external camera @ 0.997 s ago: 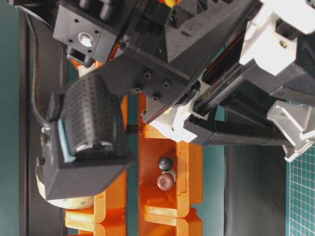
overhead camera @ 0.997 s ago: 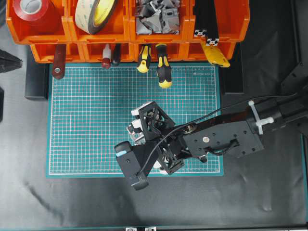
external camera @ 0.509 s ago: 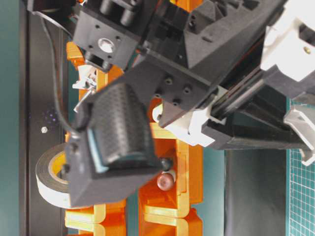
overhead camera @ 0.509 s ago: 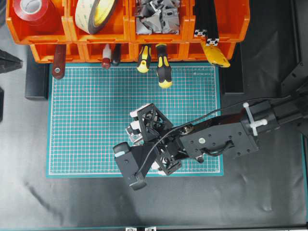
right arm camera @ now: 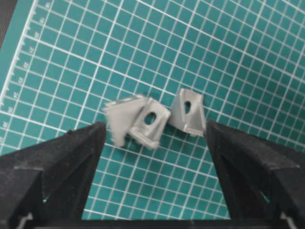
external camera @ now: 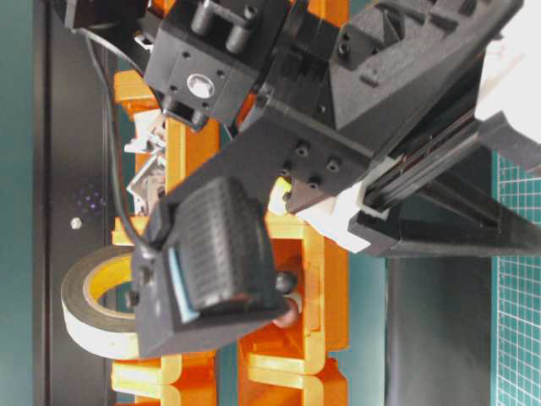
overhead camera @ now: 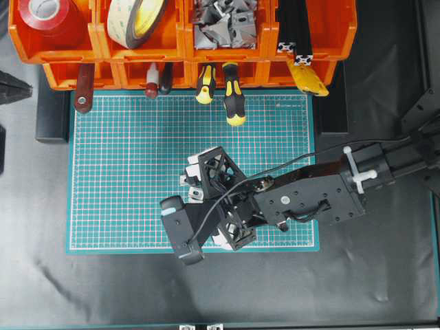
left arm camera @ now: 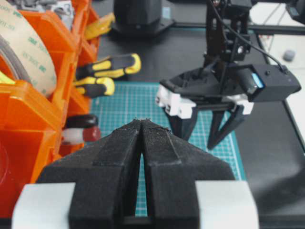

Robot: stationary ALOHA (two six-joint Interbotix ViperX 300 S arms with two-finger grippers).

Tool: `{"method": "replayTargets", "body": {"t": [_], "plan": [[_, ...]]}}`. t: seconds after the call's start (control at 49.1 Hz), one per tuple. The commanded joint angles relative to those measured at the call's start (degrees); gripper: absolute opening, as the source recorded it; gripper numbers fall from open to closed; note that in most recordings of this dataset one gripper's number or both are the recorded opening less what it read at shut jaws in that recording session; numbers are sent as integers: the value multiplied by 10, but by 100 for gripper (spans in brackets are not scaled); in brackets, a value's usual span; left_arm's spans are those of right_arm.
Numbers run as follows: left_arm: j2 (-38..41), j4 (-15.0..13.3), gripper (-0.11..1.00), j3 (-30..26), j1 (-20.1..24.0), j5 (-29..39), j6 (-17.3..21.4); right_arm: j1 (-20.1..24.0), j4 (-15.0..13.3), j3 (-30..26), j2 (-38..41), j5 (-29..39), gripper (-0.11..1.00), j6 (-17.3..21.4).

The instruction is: Pick corner brachets from container rack with right arm.

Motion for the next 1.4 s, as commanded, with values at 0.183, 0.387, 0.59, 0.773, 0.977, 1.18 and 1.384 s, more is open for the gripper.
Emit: {"method": "replayTargets", "body": {"t": [0.183,0.387,0.59,0.773,0.977,1.18,1.384], "plan": [[4,2,0,-13,2,0,-2,4,1,-1,-44,-6,80,61],[1,2,0,-12,1,6,0,19,1,34,-127,3,80,81],[2,2,1,-8,1,4,0,26,1,76,-225,6,80,108],[-1,2,4,-6,-4,4,-1,29,1,117,-318,4,80,115],[-11,2,8,-4,-11,4,0,27,1,178,-436,-27,79,116],[-43,2,8,0,-21,6,0,25,1,239,-538,-91,76,116],[-60,2,8,11,-23,-4,11,25,1,279,-627,-76,70,115]]}}
